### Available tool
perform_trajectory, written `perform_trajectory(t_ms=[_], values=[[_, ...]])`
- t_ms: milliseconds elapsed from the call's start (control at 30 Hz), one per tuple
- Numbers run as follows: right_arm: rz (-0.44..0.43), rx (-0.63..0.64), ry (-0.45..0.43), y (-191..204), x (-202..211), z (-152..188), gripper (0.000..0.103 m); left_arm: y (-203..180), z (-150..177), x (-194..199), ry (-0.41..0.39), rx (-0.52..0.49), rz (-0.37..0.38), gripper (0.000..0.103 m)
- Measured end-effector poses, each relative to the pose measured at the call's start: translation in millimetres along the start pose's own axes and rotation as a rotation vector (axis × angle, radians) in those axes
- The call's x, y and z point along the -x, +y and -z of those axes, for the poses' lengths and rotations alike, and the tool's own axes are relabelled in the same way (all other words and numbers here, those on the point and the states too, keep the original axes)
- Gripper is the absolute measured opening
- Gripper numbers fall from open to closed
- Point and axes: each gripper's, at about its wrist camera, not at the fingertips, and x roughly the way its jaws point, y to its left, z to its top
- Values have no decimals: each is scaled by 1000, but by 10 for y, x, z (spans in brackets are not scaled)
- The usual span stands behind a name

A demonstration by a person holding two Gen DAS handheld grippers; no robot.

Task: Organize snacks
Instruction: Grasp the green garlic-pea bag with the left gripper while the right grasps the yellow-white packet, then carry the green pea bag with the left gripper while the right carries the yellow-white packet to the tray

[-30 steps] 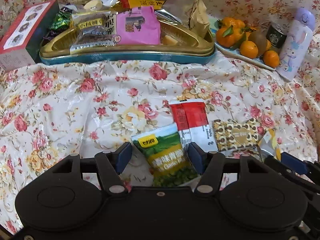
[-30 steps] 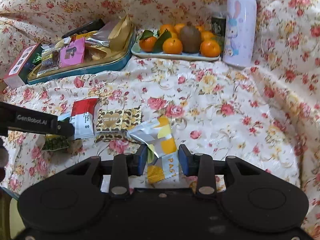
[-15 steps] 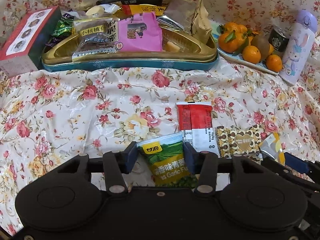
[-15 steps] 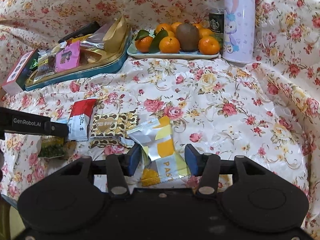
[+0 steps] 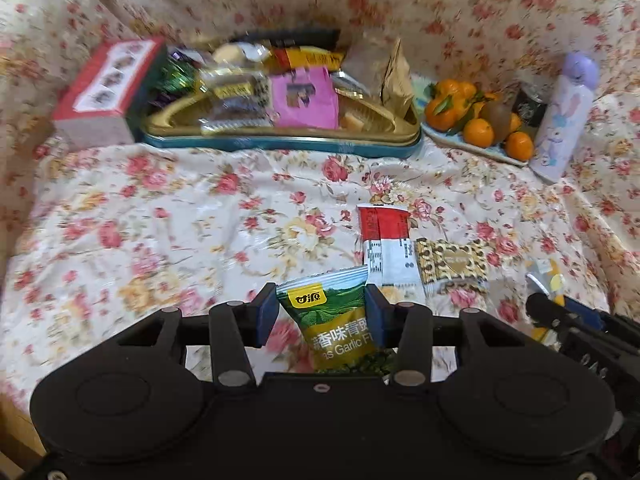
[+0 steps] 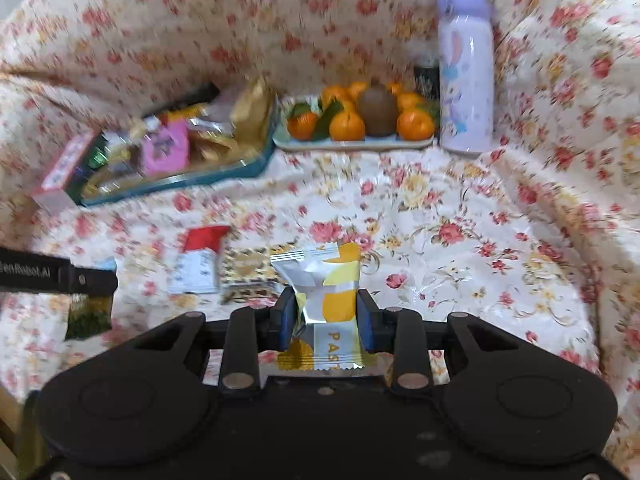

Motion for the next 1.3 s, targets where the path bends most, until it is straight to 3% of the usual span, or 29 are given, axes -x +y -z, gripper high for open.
perform_trajectory(t_ms=[333, 667, 967, 1300], values=[[-101, -45, -116, 131, 1088, 352, 33, 95, 587, 844, -80, -28, 4, 53], [-169, -61, -137, 188, 1790, 906, 34, 210, 1277, 1261, -83, 18, -17, 53], [-175, -16, -49, 242, 1853, 1244, 34, 359, 1581, 1246, -52, 65, -83, 53], [-186, 24, 41, 357, 1712, 1405, 34, 396, 1440, 1042, -59, 82, -113, 53]])
